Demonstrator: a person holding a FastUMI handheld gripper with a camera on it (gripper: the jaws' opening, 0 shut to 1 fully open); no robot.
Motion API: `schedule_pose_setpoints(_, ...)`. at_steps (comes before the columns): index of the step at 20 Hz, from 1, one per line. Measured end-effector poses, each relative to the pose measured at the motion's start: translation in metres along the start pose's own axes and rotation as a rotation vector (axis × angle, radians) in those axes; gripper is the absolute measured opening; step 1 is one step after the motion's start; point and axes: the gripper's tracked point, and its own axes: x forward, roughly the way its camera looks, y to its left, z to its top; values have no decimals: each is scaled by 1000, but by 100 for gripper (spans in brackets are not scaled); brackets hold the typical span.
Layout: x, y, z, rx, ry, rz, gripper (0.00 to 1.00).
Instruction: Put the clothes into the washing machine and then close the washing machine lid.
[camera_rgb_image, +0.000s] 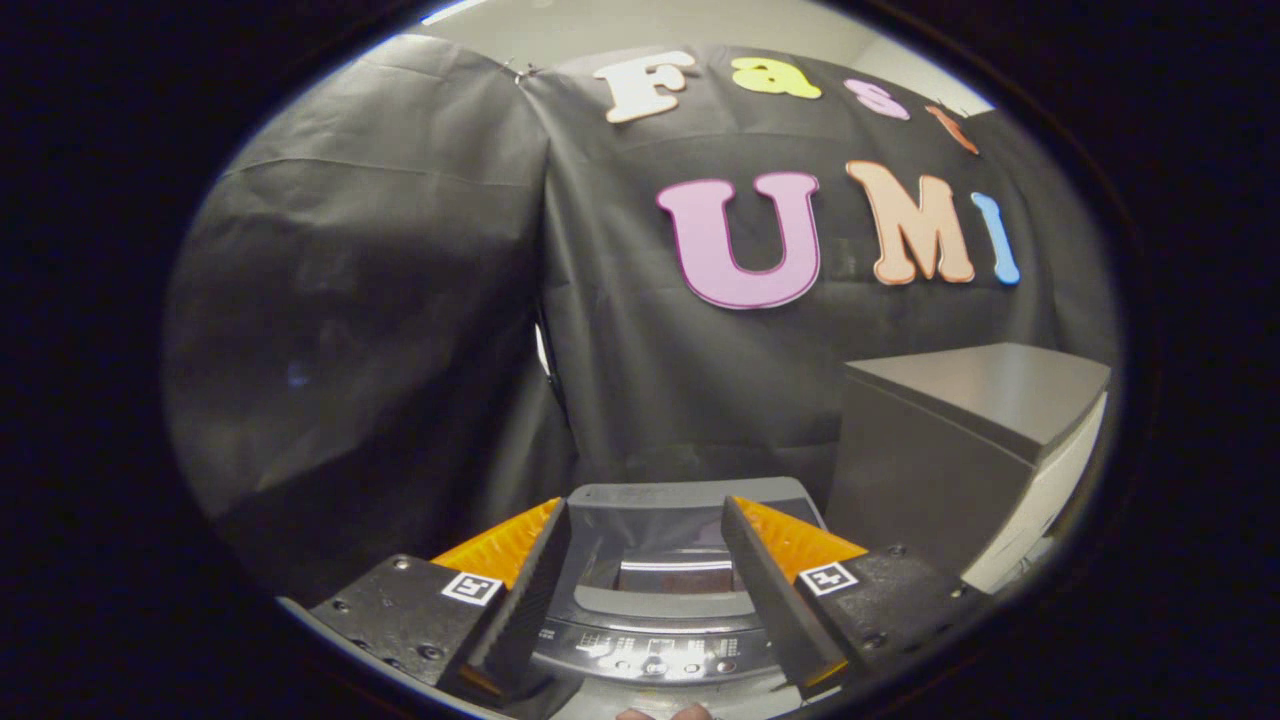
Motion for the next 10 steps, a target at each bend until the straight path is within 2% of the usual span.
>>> schedule_pose_setpoints(5, -51, 22, 31, 13, -64, 42, 92)
schedule_pose_setpoints(10, -89, 23, 39, 38, -83, 60, 92)
